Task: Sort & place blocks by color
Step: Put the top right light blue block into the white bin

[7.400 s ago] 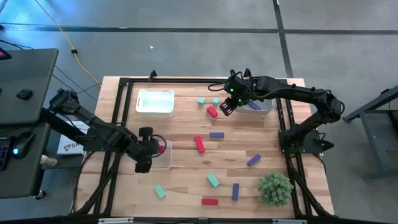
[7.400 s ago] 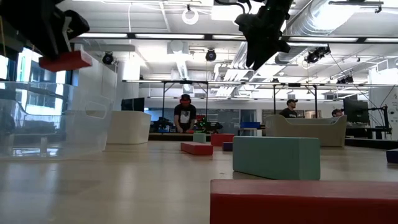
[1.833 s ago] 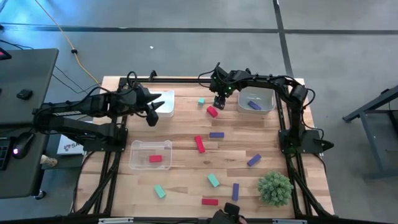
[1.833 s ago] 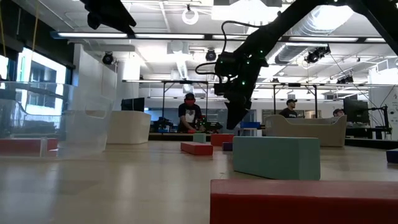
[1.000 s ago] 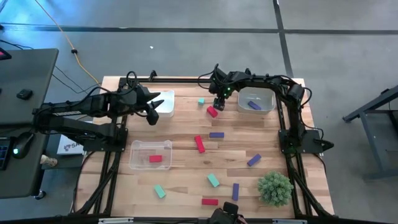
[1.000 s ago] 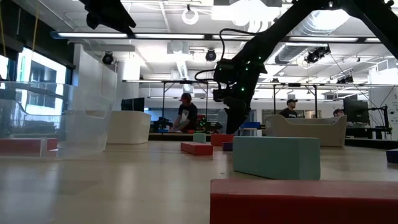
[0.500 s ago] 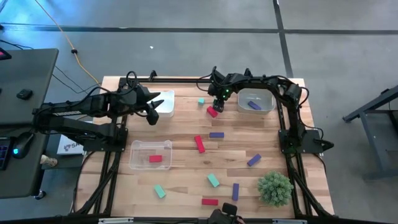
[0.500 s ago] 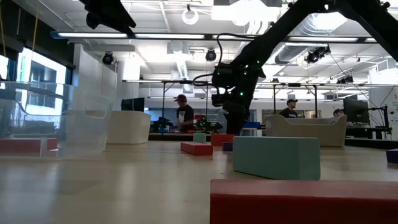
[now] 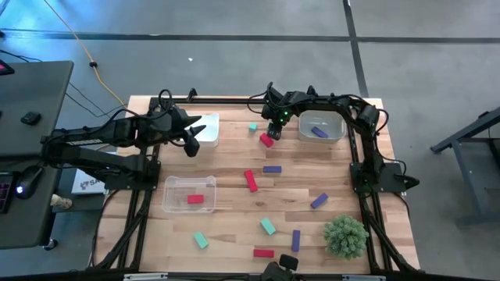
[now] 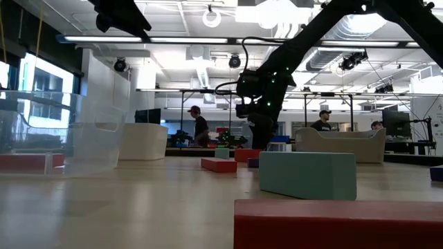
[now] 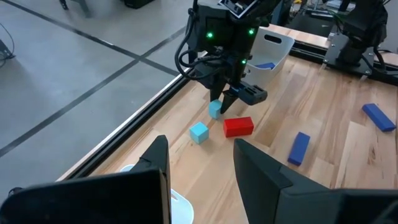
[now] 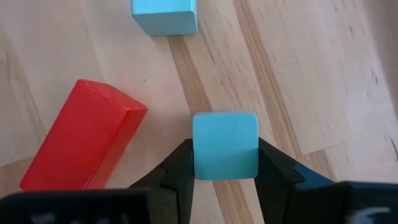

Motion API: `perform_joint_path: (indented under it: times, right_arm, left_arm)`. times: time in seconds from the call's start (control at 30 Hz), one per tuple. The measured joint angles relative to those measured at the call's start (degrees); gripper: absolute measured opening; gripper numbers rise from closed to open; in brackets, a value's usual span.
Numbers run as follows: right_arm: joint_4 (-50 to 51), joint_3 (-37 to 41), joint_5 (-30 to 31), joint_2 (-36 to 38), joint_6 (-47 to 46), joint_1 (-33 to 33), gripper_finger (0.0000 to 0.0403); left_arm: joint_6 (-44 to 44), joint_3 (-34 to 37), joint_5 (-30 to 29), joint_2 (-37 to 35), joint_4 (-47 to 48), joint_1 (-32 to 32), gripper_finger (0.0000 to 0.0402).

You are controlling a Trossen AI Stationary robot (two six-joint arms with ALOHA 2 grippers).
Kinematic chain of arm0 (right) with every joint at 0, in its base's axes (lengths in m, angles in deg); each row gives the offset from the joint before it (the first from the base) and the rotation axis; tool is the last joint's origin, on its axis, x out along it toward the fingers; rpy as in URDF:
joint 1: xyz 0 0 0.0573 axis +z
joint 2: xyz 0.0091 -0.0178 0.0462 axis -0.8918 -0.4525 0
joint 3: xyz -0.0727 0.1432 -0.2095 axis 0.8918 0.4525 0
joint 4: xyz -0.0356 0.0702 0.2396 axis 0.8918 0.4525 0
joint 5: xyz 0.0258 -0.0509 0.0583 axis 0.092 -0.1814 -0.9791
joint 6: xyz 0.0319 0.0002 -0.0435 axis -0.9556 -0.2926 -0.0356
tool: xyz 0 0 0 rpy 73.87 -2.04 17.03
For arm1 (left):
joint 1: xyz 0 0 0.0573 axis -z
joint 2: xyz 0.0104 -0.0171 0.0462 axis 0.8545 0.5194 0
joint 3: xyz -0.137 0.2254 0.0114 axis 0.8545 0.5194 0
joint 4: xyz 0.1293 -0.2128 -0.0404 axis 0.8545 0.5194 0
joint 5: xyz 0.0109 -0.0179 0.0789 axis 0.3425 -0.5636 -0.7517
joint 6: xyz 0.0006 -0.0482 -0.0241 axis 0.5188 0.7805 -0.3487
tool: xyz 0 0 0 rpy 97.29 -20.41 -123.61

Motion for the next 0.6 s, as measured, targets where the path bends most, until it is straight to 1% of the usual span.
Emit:
perform_joint_path:
  times: [0.13, 0.27, 0.5, 0.6]
  right_arm:
    - [0.1, 0.0, 0.0, 0.1, -0.3, 0.0, 0.0108]
    - [0.8, 0.0, -0.9, 1.0, -2.7, 0.0, 0.0108]
    - [0.7, -0.1, -2.2, 6.2, -6.1, 0.1, 0.0108]
    - [0.6, -1.5, -2.6, 8.2, -7.5, 0.1, 0.0108]
  left_arm:
    - [0.5, 0.0, 0.0, 0.0, 0.0, 0.0, 0.0094]
    - [1.4, 0.0, 0.0, 0.0, 0.0, 0.0, 0.0094]
    - [1.8, 0.0, 0.0, 0.0, 0.0, 0.0, 0.0094]
    - [2.8, 0.0, 0.0, 0.0, 0.0, -0.3, 0.0094]
